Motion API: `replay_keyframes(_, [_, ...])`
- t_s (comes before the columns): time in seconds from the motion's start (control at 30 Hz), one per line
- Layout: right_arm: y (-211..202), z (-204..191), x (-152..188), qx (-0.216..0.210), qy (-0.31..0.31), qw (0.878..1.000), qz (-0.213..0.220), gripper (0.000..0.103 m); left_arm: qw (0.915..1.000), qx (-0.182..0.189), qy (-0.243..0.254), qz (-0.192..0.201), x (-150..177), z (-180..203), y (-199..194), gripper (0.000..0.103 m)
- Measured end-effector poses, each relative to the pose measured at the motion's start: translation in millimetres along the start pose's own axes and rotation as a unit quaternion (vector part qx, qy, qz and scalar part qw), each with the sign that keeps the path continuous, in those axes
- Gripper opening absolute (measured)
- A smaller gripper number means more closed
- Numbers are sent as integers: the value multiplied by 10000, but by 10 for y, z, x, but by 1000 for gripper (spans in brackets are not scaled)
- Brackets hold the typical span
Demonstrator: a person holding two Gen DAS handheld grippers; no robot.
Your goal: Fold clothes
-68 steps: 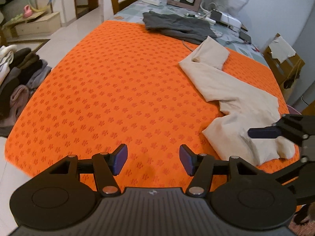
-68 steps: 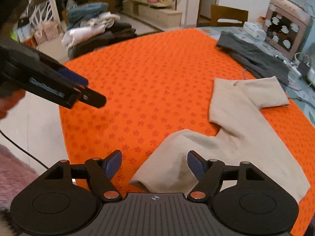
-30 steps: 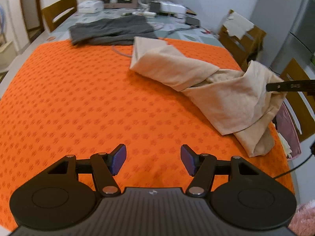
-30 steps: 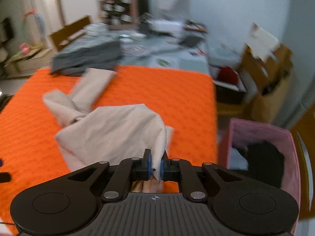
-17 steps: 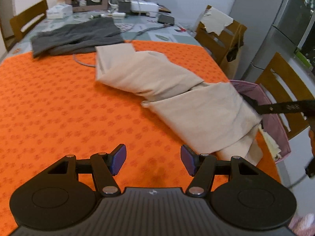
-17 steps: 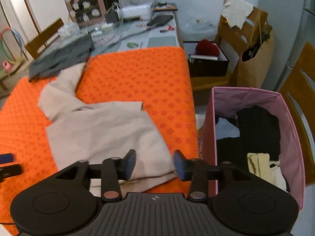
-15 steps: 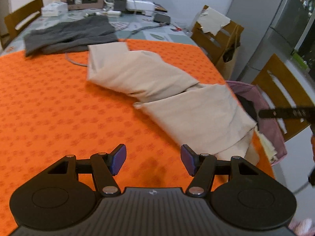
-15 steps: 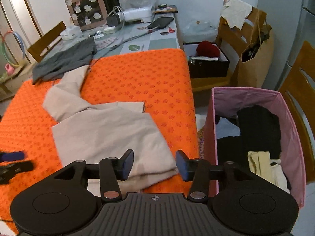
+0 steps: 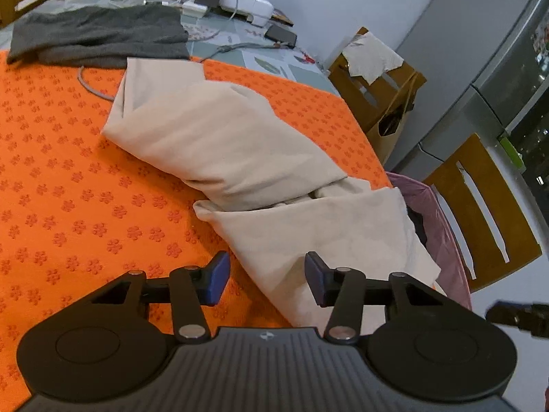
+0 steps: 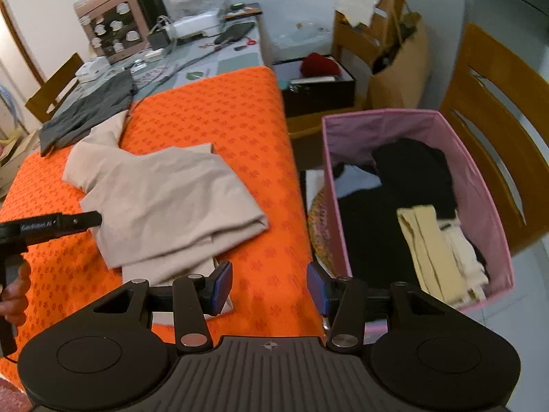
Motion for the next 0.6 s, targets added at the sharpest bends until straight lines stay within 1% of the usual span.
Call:
replay_keyframes(0.07, [-27, 9, 63, -16, 48, 10000, -4, 51, 10000, -35, -68, -36, -10, -15, 75, 47])
replay_keyframes(0.13, [-38, -9, 119, -67, 65, 10000, -17, 51, 9999, -76, -117, 16, -23, -25, 118, 21])
replay_keyframes(0.23, [28, -92, 197, -238, 50, 9997, -37, 51, 9997, -106, -183, 85, -50, -43, 124, 7])
replay_keyframes(0.37, [275, -248, 247, -479, -12, 9987, -157, 50, 9995, -56, -269, 179, -73, -61, 8, 4])
replay_keyframes(0.47, [460, -346, 242, -508, -136, 9983, -230, 49, 9991, -83, -310, 271, -99, -88, -150, 4])
replay_keyframes(0.5, [516, -378, 238, -506, -200, 9982, -247, 46, 9990, -114, -309, 315, -108, -106, -214, 4])
replay_keyframes(0.57, [625, -442, 231, -503, -328, 9978, -280, 32, 9984, -232, -317, 398, -129, -157, -349, 4])
replay_keyframes(0.6, [644, -451, 240, -505, -409, 9974, -306, 22, 9980, -318, -315, 449, -143, -191, -424, 4])
Point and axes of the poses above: each gripper's, at about its wrist camera, not at the fingertips, and y roughly the way its jaws point, z to its right, x to its underside, the point moved 4 cm from there along y, roughly the way its jaws point, and after that the axes turned 4 degrees about -y, right-handed, at the moved point
